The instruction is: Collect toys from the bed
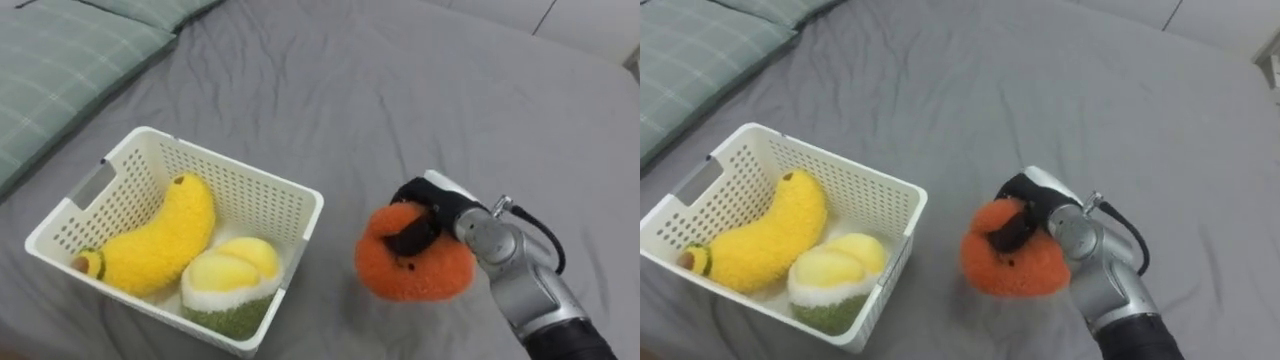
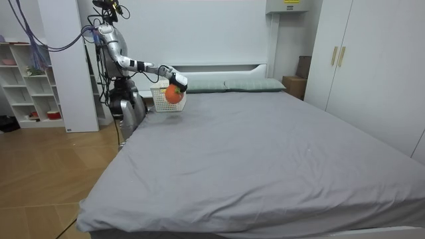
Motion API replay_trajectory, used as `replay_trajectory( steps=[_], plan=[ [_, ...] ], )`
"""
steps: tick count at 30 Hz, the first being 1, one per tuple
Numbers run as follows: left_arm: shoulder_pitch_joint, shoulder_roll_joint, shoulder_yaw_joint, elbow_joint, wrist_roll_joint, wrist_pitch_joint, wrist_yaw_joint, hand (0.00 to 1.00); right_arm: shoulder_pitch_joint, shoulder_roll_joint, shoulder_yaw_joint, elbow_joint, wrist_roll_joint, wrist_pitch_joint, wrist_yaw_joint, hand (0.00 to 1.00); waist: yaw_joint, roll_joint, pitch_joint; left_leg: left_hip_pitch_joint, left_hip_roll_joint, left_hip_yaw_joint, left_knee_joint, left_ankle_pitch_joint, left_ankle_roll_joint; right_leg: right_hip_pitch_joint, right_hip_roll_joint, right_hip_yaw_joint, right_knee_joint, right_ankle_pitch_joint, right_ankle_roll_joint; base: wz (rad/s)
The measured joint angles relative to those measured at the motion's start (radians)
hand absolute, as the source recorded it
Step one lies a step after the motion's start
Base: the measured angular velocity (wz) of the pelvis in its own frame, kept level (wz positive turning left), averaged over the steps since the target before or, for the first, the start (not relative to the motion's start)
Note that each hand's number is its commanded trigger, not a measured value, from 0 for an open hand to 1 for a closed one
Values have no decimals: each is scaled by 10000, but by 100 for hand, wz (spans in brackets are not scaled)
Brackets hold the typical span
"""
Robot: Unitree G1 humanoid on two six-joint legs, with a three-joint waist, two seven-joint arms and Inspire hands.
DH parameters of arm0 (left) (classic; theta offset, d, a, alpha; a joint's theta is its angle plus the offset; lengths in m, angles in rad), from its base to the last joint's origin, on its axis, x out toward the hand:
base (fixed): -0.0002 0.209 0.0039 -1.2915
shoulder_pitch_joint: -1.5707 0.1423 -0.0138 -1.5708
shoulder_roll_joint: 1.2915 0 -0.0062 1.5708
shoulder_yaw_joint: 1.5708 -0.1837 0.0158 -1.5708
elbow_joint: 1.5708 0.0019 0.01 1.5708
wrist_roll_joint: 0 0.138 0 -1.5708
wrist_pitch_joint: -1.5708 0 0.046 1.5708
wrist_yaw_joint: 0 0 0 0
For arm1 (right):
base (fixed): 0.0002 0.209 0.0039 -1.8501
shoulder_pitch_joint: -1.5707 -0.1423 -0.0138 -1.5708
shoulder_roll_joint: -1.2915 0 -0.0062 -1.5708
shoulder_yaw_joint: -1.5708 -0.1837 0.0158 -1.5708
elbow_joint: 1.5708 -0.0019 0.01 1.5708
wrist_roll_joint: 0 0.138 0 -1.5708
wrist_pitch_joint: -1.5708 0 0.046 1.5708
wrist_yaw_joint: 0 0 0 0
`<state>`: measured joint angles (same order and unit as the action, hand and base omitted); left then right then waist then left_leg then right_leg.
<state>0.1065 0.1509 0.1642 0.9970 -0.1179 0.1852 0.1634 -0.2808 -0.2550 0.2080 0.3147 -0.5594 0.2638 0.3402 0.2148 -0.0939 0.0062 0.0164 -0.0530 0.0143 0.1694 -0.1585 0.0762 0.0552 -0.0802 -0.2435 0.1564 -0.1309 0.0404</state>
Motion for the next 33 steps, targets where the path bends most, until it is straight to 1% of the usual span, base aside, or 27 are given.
replay_trajectory(
  steps=[3, 4, 6, 10, 12, 15, 18, 19, 21, 23, 25, 26, 28, 30, 31, 32, 33],
  plan=[
    [49, -61, 166, 17, 13, -1, -3, 0, 249, -245, -95, -736, 4, 49, -17, 100, -117, 2, 1, 153, 28, 61, -45, -1, -4, 127, 12, -20, -7, -1, 1, -3],
    [95, -116, 351, 43, 12, 0, -2, 0, 317, -265, -246, -1021, 9, 101, -17, 100, -180, -6, -3, 197, 33, 60, -63, -5, -2, 161, 14, -29, -14, -2, 2, 0],
    [148, -181, 509, 55, 10, 1, -2, 0, 317, -329, -538, -1302, 22, 157, -41, 100, -203, -13, -4, 204, 32, 73, -78, -7, 1, 160, 14, -25, -6, -2, 2, 0],
    [318, -184, 536, 64, 13, -18, -2, 0, 313, -649, -821, -2075, 45, 212, -126, 100, -182, -99, -30, 219, 46, 93, -88, -8, -1, 167, 27, -7, 22, -2, 2, 0],
    [367, -184, 590, 73, 12, -19, -1, 0, 314, -640, -816, -2358, 85, 210, -123, 100, -177, -150, -41, 239, 52, 98, -87, -9, -2, 178, 31, 0, 34, -2, 2, 0],
    [416, -183, 592, 69, 16, -37, 28, 0, 313, -629, -811, -2579, 85, 209, -89, 100, -135, -177, -27, 297, 54, 105, -85, -9, -2, 177, 34, 115, 130, -3, 2, 0],
    [467, -163, 678, 64, 12, -116, 43, 0, 305, -568, -811, -3033, 91, 287, 142, 100, 15, -254, 10, 281, 48, 114, -85, -13, 0, 136, 34, 155, 139, -3, 3, -3],
    [468, -155, 674, 41, 13, -118, 42, 0, 304, -537, -808, -3292, 85, 360, 230, 100, 84, -266, 13, 289, 51, 112, -85, -16, -3, 141, 38, 129, 139, -3, 3, 0],
    [434, -157, 650, 31, 15, -131, 34, 0, 245, -481, -763, -3551, 162, 363, 267, 100, 125, -279, 13, 284, 50, 74, -78, -16, -2, 167, 19, -21, 141, -3, 3, 7],
    [403, -150, 652, 32, 22, -197, 22, 0, 225, -446, -717, -3753, 278, 362, 374, 100, 195, -312, 33, 252, 47, 25, -75, -15, -2, 207, 14, -90, 136, -3, 3, 10],
    [360, -92, 654, 31, 35, -211, 12, 0, 215, -411, -666, -3782, 510, 412, 500, 100, 403, -392, 65, 267, 43, -59, -74, -16, -3, 254, 19, -99, 125, -4, 4, 10],
    [361, -81, 654, 31, 35, -211, 9, 0, 204, -393, -627, -3783, 519, 442, 528, 100, 444, -410, 55, 267, 43, -76, -75, -16, -3, 255, 19, -115, 128, -4, 4, 5],
    [345, -51, 650, 37, 35, -210, -18, 0, -130, -264, -299, -3782, 512, 580, 636, 100, 607, -450, 58, 241, 41, -91, -72, -16, -3, 231, 12, -226, 136, -7, 8, 0],
    [252, -38, 651, 42, 34, -222, -63, 0, -508, -205, -99, -3783, 523, 575, 731, 100, 694, -500, 41, 139, 41, -103, -32, -16, -4, 117, 6, -256, 146, -7, 7, 5],
    [207, -11, 653, 57, 37, -228, -142, 0, -805, -206, 80, -3787, 535, 577, 821, 100, 775, -526, 61, 30, 25, -203, -7, -13, -5, 104, -6, -366, 141, -7, 7, 13],
    [198, 11, 649, 55, 36, -228, -190, 0, -920, -206, 153, -3787, 555, 577, 866, 100, 835, -542, 60, 27, 26, -221, 3, -14, -5, 104, -4, -369, 140, -7, 7, 15],
    [193, 43, 640, 55, 32, -229, -203, 0, -1118, -208, 328, -3786, 611, 582, 932, 100, 957, -578, 39, 37, 25, -262, 9, -14, -5, 108, -1, -404, 136, -7, 7, 11]
  ],
)
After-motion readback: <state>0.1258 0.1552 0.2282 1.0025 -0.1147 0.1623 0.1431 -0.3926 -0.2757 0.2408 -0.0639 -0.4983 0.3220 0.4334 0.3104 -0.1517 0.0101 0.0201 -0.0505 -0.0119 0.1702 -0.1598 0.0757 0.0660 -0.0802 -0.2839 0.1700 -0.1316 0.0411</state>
